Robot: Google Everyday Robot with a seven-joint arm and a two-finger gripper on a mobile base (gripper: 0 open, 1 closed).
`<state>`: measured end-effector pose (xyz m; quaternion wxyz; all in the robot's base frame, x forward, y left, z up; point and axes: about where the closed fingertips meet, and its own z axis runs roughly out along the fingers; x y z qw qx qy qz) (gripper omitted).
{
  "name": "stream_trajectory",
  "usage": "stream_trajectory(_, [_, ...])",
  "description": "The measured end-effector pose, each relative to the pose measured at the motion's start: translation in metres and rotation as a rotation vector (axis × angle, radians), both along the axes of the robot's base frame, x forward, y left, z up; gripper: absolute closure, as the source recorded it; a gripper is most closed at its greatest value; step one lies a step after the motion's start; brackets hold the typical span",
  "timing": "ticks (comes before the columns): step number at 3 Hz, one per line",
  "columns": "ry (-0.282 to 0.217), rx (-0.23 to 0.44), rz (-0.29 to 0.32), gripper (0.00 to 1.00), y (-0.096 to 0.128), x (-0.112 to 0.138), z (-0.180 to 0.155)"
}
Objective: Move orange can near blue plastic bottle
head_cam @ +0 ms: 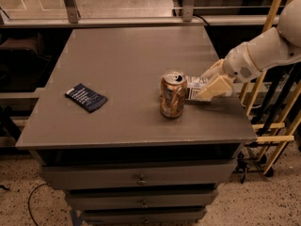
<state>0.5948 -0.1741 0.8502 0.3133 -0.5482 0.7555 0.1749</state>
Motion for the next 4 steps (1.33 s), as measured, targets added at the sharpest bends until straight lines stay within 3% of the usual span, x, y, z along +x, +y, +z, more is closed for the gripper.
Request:
stream_trajectory(1, [0.005, 0.000, 0.005, 0.82, 0.0024, -0.0002, -0.0023])
stream_trajectory(4, [0.013, 0.002, 0.016, 0.13, 0.0082, 0.0002, -0.0063])
